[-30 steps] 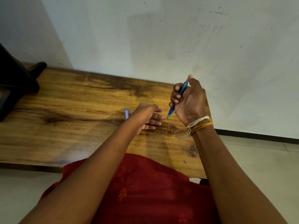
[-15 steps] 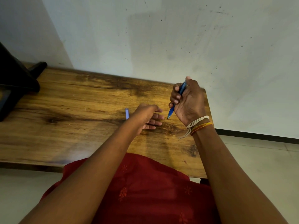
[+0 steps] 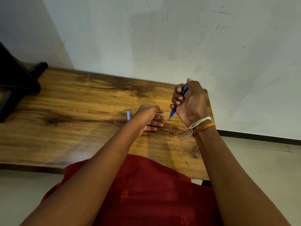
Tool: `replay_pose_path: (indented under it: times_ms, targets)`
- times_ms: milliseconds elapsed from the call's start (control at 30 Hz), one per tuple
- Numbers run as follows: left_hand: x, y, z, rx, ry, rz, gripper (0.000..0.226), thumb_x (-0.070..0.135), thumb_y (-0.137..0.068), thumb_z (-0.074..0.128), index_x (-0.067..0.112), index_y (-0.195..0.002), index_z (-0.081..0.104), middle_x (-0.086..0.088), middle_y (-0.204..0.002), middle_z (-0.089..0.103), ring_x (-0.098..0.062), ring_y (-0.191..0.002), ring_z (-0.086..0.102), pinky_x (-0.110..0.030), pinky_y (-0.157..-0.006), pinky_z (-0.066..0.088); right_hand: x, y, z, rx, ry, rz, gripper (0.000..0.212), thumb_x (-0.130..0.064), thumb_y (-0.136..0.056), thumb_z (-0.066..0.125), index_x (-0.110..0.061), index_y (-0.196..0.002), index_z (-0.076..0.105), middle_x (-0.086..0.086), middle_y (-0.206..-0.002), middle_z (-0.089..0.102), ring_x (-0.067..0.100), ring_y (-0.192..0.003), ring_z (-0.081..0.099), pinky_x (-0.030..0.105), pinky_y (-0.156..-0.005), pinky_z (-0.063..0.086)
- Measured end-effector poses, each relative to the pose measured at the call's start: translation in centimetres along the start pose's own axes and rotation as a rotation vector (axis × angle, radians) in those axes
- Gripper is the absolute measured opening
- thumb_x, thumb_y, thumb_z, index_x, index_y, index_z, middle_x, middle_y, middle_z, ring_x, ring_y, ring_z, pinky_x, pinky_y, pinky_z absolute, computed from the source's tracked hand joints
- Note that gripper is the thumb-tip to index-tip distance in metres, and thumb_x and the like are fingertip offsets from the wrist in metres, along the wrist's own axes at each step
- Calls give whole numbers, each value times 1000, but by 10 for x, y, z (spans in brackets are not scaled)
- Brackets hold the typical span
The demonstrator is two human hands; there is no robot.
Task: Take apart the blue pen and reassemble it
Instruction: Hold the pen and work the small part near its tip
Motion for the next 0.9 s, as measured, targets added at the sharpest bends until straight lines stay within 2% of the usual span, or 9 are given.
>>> replay_pose_path:
  times_ms: [200, 433, 767, 900]
  targets:
    - [0, 0, 0, -1, -2, -1, 27, 21, -97, 43, 10, -111, 63, -9, -102, 72, -25, -89, 67, -31, -74, 49, -1, 0, -3, -12, -89, 16, 47, -44, -97, 24, -14, -66, 44, 1, -61, 23, 14, -53, 23, 31, -57, 24]
    - [0, 0, 0, -8, 0, -2, 27, 21, -97, 43, 10, -111, 63, -5, -92, 72, -25, -88, 67, -31, -75, 49, -1, 1, -4, -15, -119, 26, 47, -43, -97, 24, -14, -66, 42, 2, -63, 20, 14, -54, 22, 31, -57, 24]
    - [0, 1, 0, -12, 5, -7, 27, 20, -96, 43, 10, -111, 63, -7, -98, 73, -24, -85, 67, -31, -73, 48, 2, -2, -5, -9, -141, 32, 47, -44, -96, 25, -14, -65, 43, 0, -62, 22, 14, -53, 23, 30, -57, 24]
    - [0, 1, 0, -9, -8, -8, 28, 21, -96, 43, 11, -114, 63, -9, -104, 73, -24, -87, 67, -31, -74, 49, 5, -5, -13, 31, -278, 84, 48, -49, -94, 26, -15, -65, 43, -1, -62, 23, 13, -53, 24, 30, -58, 25]
Point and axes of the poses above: each hand's wrist, its own y-axis away from the middle knuckle, its own z-axis out of the palm, x = y × z, the point moved 4 cm from there along -y, towards the middle knuckle
